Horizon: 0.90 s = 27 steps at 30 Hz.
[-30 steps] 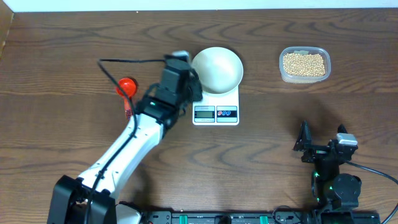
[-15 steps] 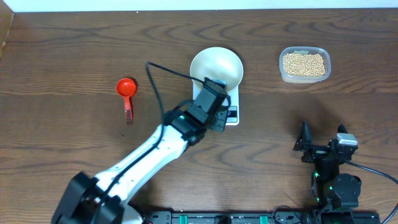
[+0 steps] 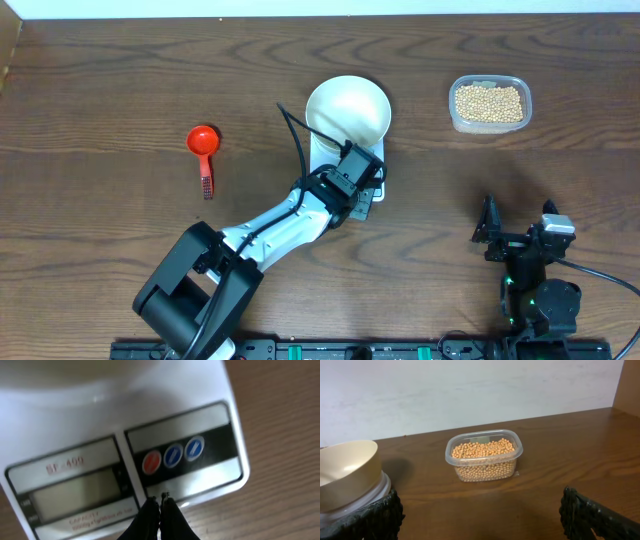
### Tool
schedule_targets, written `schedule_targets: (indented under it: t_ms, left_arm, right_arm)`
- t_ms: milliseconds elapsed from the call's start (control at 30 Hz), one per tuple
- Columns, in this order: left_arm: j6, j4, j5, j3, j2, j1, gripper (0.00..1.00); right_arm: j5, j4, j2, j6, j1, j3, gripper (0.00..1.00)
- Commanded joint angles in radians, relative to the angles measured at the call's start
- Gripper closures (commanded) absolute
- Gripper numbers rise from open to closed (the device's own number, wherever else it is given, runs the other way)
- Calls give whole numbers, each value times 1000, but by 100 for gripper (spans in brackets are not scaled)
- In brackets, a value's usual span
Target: Scoop item into bowl and weigh 50g on scale
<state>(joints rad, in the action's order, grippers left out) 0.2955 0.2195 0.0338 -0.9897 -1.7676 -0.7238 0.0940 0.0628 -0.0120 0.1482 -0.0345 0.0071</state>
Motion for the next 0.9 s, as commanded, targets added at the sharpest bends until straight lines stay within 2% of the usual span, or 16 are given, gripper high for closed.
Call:
schedule_targets:
  t_ms: [0,467,867]
  left_arm:
    - [-40,-27,23,7,-3,-2,93]
    - [-78,-117,84,7,-106,-1,93]
    - [-86,-124,117,6,-84,1,93]
  right_arm:
    - [5,2,6,-8,-8,-2,1]
    - [5,2,6,-8,-8,-2,1]
    - [5,2,6,-8,-8,-2,1]
